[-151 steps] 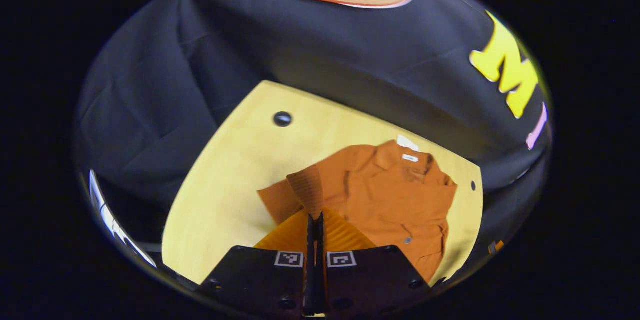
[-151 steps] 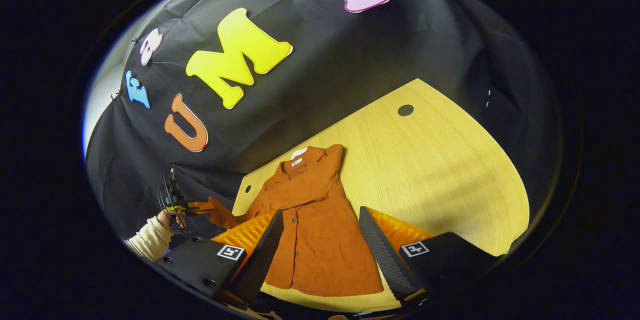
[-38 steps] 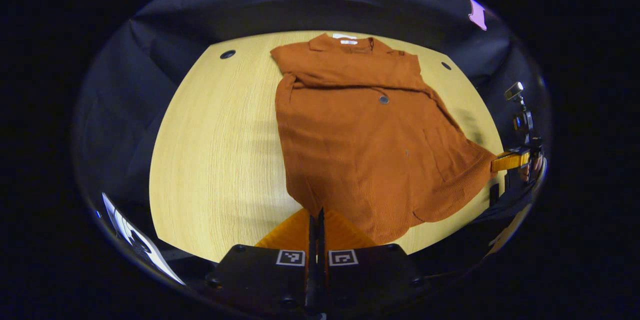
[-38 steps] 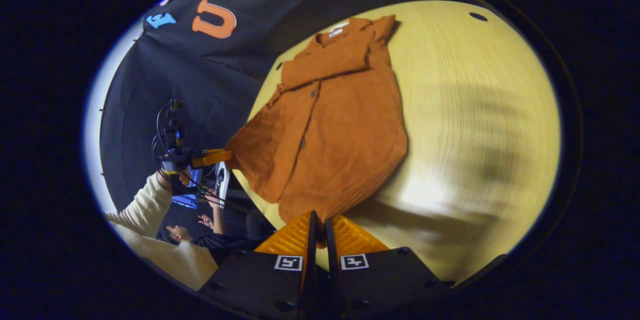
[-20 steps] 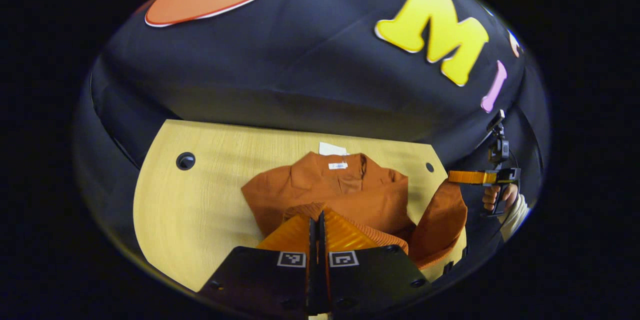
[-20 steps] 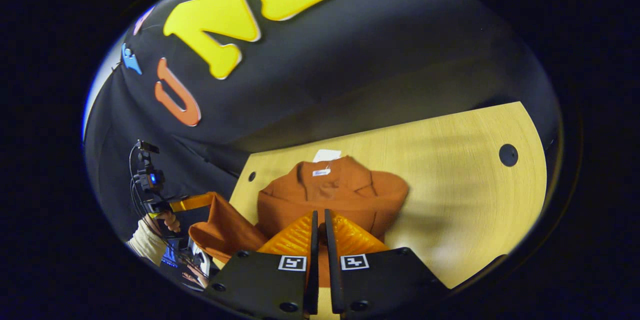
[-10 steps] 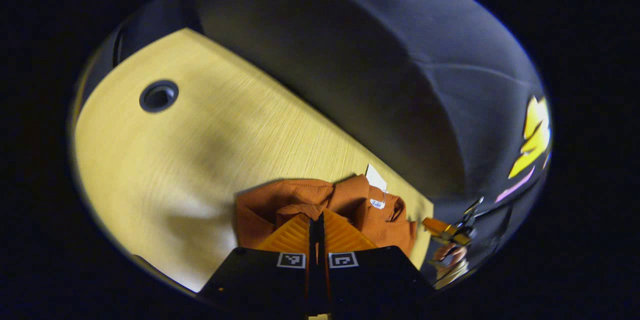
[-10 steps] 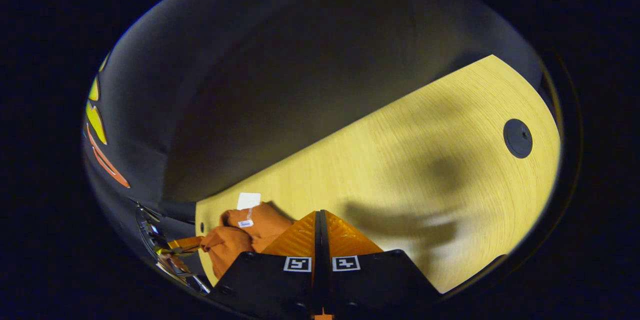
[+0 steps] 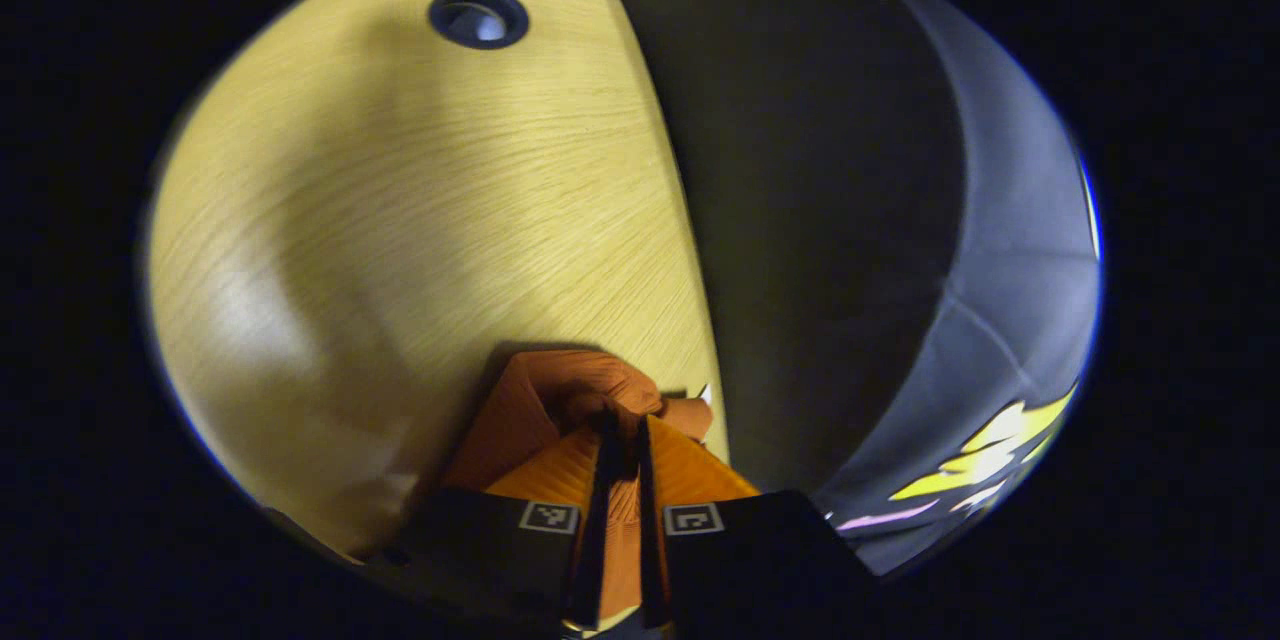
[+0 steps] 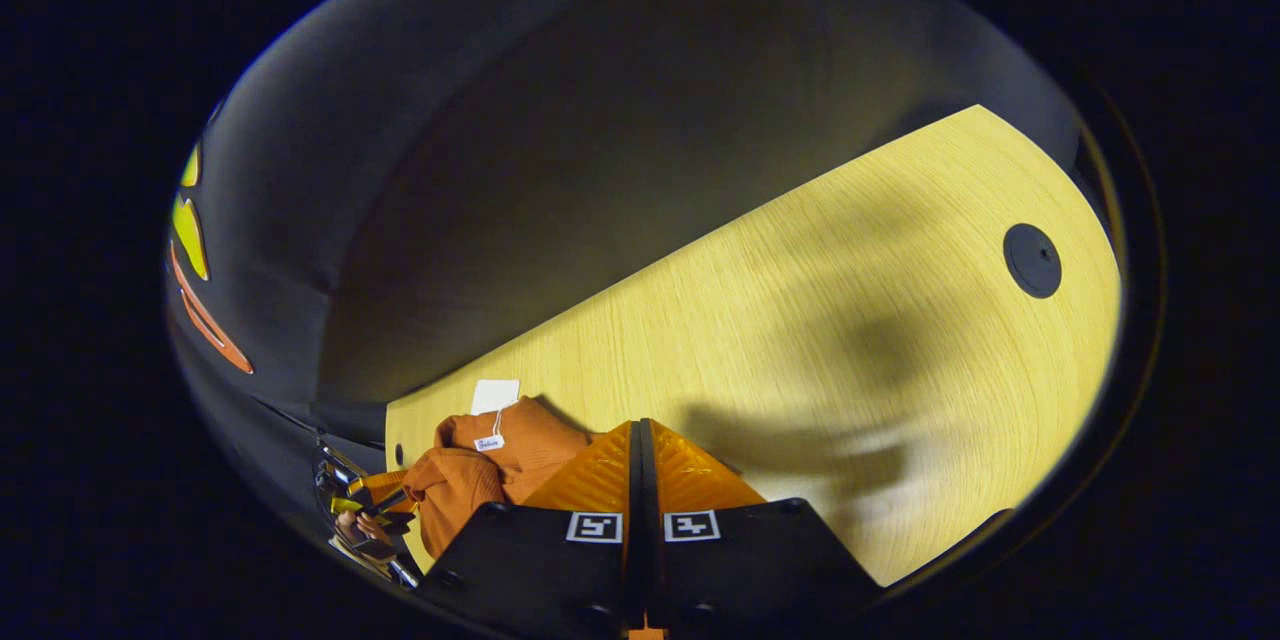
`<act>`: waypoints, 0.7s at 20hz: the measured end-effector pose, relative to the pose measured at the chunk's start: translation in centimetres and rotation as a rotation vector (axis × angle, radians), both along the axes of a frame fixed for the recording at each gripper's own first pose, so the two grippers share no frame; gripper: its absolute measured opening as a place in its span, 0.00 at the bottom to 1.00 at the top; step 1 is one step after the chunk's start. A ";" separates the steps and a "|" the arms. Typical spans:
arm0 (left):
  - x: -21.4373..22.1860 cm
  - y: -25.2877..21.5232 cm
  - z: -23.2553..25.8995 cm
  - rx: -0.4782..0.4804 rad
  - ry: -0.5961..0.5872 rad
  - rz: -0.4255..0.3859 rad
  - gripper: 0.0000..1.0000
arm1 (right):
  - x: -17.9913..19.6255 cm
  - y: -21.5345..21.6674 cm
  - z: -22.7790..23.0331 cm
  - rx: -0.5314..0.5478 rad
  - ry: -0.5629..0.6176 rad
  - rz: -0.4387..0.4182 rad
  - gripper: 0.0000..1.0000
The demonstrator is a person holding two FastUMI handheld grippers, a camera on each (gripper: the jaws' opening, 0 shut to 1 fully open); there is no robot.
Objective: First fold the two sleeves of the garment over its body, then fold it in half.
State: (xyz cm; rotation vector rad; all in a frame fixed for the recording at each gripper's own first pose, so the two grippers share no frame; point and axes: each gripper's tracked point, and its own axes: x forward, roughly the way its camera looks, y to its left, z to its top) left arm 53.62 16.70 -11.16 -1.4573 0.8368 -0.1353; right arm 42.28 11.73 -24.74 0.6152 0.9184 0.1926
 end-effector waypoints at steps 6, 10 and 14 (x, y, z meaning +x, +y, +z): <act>0.8 0.1 3.3 -0.051 -0.114 0.075 0.70 | -1.4 1.7 1.1 0.009 -0.021 0.062 0.58; -3.3 0.6 8.8 0.107 -0.265 0.006 1.00 | -4.1 1.5 6.2 0.028 -0.093 0.109 0.95; -10.5 0.3 15.2 0.421 -0.453 -0.074 0.94 | -9.2 1.6 12.6 -0.034 -0.239 0.197 0.97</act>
